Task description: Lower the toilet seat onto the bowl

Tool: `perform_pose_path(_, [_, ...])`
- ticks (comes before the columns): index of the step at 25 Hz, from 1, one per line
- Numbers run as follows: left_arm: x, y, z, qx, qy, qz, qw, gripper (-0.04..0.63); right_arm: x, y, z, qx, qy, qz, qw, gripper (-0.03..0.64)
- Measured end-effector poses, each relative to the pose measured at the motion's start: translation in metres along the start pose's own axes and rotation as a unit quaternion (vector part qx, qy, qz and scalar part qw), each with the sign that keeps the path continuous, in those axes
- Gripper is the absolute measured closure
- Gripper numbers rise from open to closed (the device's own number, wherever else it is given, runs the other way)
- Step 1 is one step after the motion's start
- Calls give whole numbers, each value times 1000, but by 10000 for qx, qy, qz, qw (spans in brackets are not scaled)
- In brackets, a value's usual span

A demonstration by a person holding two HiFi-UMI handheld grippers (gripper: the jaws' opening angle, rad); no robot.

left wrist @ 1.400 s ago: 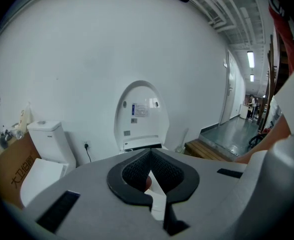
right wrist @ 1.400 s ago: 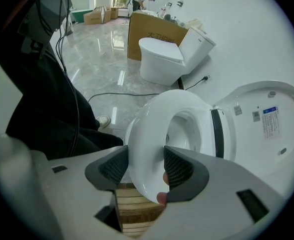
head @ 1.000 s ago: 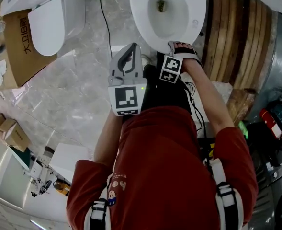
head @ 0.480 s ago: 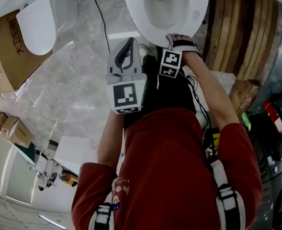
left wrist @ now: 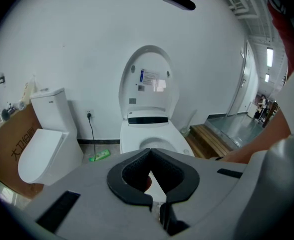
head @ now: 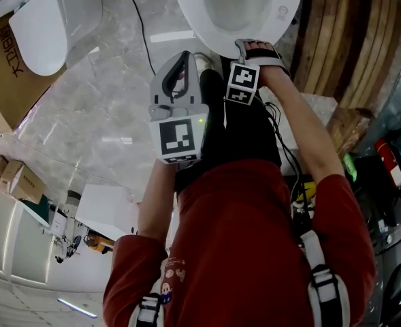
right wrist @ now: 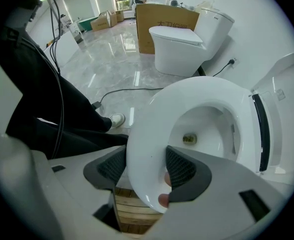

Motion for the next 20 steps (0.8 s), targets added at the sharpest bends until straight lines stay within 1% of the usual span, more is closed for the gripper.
perform_pose_path(6, [-19, -6, 15, -17, -2, -94, 10000, 583, 1, -2, 25, 31, 13, 14, 10000, 383])
perform_pose_path(10, [-40, -3, 22, -93, -281, -99, 9995, 583, -2, -2, 40, -4, 6, 17, 10000, 383])
perform_pose_path(14, [-46, -1, 27, -41, -172, -261, 9995, 583, -6, -3, 49, -19, -30, 52, 10000, 383])
perform_pose_path(20, [-58, -2, 34, -40, -262, -320, 9991, 583, -11, -4, 67, -63, -35, 122, 9999, 383])
Point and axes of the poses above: the fingertips, and each gripper's own axes: z forward along the fingers, y to its right, x out of its top, the point moved 2 cm from there along -z, backward along the fingers, and after that the axes turned 5 degrees about -x, right-handed, at the moved point
